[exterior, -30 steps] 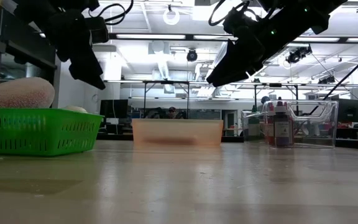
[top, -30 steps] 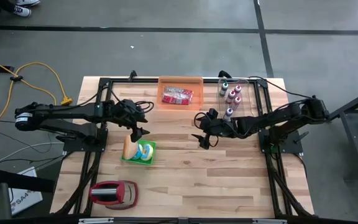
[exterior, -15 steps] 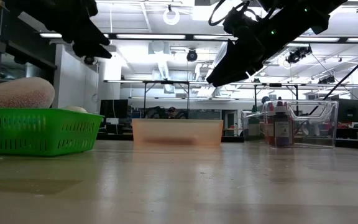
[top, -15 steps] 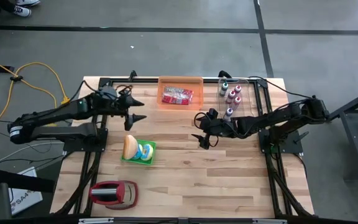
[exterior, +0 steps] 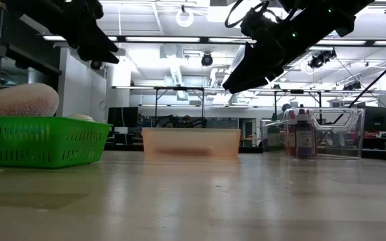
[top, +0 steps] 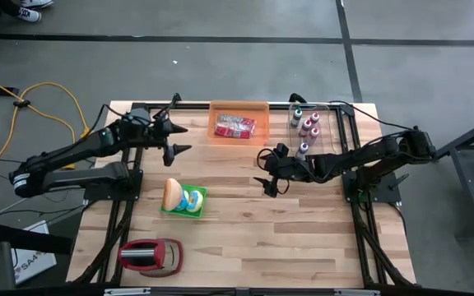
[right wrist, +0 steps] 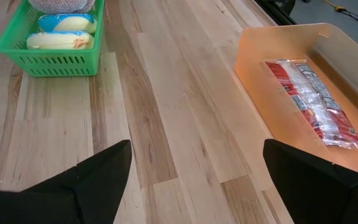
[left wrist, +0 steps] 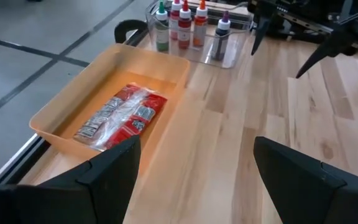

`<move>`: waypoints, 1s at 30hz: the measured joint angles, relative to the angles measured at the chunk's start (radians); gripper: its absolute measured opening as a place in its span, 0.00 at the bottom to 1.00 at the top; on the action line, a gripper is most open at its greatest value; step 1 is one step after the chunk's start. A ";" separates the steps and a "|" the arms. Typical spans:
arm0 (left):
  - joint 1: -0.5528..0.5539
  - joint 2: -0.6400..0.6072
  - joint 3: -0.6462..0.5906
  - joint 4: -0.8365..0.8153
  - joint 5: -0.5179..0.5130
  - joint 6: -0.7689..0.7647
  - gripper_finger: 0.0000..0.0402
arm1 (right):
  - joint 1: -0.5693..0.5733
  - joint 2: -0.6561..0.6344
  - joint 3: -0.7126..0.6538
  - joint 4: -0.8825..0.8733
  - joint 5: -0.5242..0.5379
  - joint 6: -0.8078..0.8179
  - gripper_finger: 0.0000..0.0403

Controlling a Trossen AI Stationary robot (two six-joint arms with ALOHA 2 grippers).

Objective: Pick & Place Food Item
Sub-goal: Return to Home Position

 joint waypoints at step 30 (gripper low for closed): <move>0.028 -0.558 -0.521 0.361 -0.187 -0.047 0.76 | 0.000 0.000 0.000 0.000 0.000 0.000 0.88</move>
